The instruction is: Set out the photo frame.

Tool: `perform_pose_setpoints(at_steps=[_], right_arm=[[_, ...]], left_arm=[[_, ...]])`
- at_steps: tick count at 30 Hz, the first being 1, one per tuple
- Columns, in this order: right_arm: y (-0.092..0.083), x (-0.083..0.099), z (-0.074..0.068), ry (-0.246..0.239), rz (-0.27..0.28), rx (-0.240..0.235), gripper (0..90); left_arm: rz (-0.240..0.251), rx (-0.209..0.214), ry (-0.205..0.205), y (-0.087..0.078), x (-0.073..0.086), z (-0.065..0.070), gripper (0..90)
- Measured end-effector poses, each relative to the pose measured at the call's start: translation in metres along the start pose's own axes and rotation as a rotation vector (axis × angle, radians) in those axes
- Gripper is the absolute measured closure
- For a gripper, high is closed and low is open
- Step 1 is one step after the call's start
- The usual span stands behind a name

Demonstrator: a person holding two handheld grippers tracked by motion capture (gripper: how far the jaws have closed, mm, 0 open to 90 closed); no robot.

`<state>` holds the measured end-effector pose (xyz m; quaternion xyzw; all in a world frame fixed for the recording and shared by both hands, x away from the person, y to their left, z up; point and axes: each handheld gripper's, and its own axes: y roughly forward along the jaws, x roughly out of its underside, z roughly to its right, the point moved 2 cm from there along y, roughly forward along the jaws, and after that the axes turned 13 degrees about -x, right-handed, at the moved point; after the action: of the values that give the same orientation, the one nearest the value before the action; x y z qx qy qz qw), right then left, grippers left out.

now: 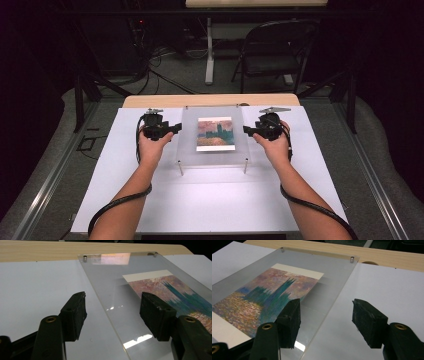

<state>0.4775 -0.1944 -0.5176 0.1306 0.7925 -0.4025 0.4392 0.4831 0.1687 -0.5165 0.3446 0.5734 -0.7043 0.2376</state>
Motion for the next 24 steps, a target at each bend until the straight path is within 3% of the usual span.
perform_pose_setpoints(at_steps=[8, 14, 24], right_arm=[[0.019, -0.002, -0.001, 0.012, -0.029, -0.018, 42.2], [0.029, -0.005, -0.003, 0.027, -0.036, -0.032, 42.0], [0.041, -0.005, -0.001, 0.053, -0.047, -0.052, 38.6]], left_arm=[[-0.024, 0.004, 0.03, 0.013, -0.002, 0.007, 38.0], [-0.037, 0.018, -0.021, 0.022, 0.0, 0.007, 36.1], [-0.097, 0.055, -0.035, 0.034, 0.005, 0.014, 34.3]])
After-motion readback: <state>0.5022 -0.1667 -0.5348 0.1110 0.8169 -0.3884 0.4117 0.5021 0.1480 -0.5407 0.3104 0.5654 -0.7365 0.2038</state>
